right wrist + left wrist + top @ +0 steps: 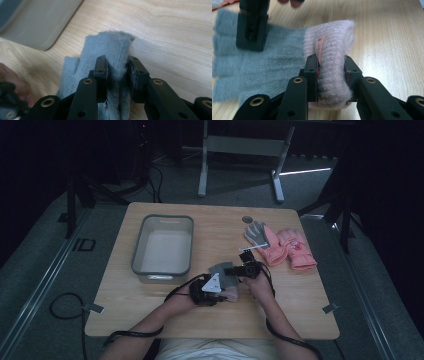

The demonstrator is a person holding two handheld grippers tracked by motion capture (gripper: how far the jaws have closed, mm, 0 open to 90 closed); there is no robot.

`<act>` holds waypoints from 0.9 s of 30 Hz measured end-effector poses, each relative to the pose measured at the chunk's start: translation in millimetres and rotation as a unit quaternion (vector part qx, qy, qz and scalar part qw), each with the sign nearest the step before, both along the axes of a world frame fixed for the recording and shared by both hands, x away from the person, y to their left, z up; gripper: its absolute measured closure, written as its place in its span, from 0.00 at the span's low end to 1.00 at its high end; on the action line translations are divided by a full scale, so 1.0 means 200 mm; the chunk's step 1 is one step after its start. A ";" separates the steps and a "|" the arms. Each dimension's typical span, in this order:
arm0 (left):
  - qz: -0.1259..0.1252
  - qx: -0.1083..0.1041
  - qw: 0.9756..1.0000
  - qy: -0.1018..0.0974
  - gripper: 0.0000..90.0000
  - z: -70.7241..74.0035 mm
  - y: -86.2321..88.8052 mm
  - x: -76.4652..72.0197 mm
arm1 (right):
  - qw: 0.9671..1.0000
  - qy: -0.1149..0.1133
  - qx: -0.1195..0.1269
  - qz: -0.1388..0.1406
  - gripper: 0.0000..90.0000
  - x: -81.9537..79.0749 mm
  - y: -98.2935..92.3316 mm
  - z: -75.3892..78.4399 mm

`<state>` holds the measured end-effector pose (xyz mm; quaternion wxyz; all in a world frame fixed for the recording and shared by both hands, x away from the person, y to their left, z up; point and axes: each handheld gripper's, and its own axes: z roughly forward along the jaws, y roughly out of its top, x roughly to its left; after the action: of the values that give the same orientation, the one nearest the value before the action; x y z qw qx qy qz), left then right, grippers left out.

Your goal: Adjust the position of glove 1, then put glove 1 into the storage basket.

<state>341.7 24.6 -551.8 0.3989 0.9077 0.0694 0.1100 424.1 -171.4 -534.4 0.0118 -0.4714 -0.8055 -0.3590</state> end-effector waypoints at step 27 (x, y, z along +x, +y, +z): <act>-0.036 0.070 0.993 -0.086 0.78 0.52 0.08 0.09 | 0.994 -0.105 0.031 0.002 0.80 0.00 0.05 0.47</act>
<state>359.2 40.7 -447.7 0.3429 0.9223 -0.0056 0.1781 424.8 -161.1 -441.2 -0.0574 -0.4293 -0.7915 -0.4312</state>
